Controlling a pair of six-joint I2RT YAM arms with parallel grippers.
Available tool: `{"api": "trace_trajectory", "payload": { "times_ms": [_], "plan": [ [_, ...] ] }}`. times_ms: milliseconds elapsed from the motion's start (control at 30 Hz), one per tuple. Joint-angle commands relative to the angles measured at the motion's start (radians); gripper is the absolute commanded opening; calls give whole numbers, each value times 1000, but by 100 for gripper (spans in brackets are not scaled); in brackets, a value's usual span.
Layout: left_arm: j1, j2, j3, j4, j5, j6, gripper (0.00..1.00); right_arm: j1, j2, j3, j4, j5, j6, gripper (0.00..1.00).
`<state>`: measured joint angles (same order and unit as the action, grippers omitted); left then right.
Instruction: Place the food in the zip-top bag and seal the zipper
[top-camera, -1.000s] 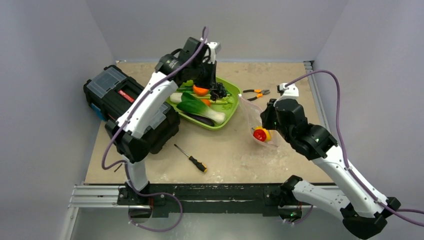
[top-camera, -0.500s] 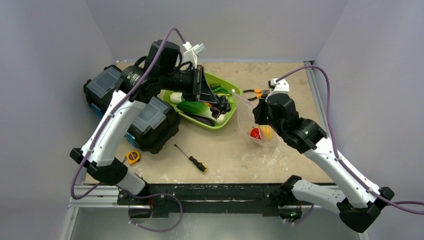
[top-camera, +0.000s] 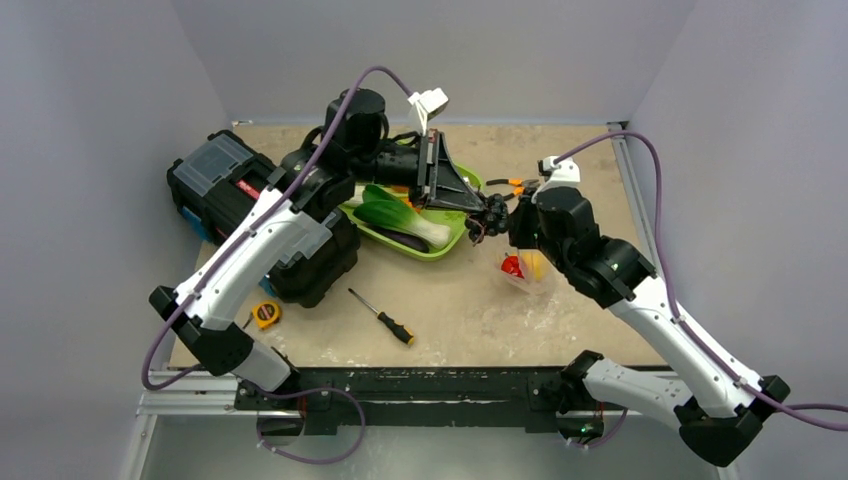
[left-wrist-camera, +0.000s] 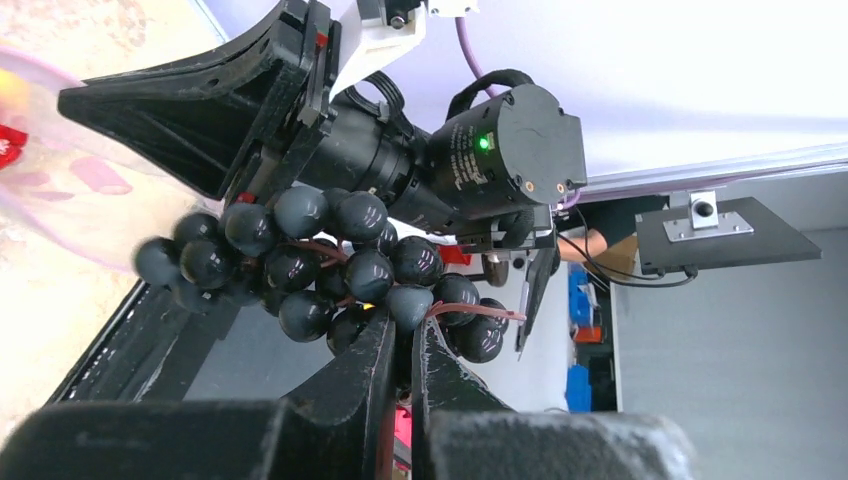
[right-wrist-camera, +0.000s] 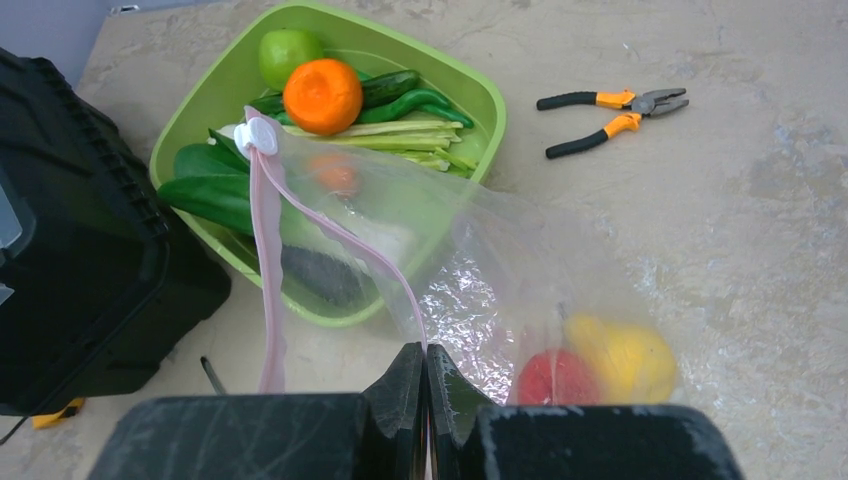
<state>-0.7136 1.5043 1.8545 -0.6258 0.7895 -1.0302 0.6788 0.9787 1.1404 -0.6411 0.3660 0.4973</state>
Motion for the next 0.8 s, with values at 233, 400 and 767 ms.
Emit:
{"api": "trace_trajectory", "payload": {
  "times_ms": [233, 400, 767],
  "plan": [
    [-44, 98, -83, 197, 51, -117, 0, 2, -40, 44, 25, -2, 14, 0],
    [-45, 131, -93, 192, 42, -115, 0, 2, -53, 38, 20, -2, 15, 0],
    [-51, 163, -109, 43, -9, -77, 0, 1, -61, 37, 24, 0, 13, 0]
  ]
}}
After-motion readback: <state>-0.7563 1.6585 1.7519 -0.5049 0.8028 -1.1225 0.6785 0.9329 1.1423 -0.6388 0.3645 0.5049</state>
